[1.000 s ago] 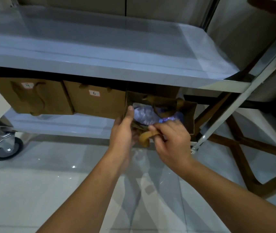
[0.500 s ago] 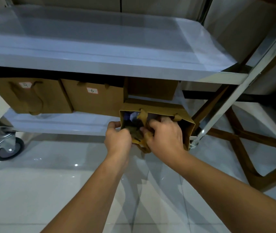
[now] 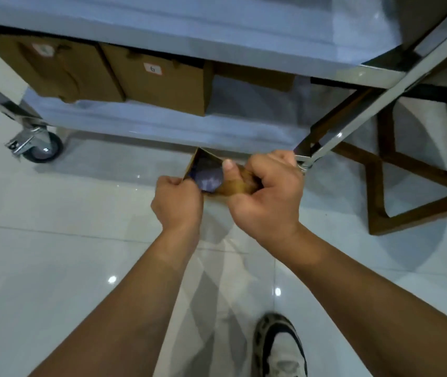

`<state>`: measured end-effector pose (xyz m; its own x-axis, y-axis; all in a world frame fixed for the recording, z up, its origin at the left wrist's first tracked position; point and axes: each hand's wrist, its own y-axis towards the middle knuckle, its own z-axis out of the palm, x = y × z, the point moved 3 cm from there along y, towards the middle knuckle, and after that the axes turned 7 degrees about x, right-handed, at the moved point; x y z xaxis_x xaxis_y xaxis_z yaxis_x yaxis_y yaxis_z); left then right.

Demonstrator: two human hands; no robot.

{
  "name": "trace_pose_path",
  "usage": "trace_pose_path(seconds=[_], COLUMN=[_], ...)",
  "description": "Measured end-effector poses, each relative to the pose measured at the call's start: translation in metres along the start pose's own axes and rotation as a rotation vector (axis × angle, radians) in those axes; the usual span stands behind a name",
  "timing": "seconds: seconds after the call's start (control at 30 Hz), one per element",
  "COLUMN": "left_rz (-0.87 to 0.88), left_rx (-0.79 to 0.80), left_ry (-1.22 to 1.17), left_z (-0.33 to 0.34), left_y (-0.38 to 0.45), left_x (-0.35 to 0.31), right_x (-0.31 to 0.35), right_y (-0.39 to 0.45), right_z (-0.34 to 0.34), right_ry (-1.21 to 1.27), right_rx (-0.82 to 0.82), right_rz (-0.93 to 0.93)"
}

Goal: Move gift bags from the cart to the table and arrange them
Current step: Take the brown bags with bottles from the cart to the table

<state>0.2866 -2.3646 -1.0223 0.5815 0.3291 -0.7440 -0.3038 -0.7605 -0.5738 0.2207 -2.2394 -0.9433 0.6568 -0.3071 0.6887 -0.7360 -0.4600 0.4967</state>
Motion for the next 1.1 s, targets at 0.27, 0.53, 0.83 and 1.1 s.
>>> trace_pose_path(seconds=[0.27,0.53,0.83,1.1], left_rz=[-0.252,-0.072,0.349,0.646], left_rx=[0.266,0.592,0.810,1.163], left_ry=[0.578,1.081,1.303,1.538], left_z=[-0.072,-0.151,-0.177,-0.140], left_y=[-0.137,-0.308,-0.460,-0.656], left_x=[-0.063,-0.219,-0.392,-0.414], right_x=[0.103,0.277,0.439,0.542], right_y=[0.013,0.073,0.133,0.068], right_z=[-0.100,-0.256,-0.430,-0.611], right_ry=[0.233,0.187,0.035,-0.224], right_rx=[0.277,0.408,0.109,-0.275], right_rz=[0.840,0.804,0.683,0.854])
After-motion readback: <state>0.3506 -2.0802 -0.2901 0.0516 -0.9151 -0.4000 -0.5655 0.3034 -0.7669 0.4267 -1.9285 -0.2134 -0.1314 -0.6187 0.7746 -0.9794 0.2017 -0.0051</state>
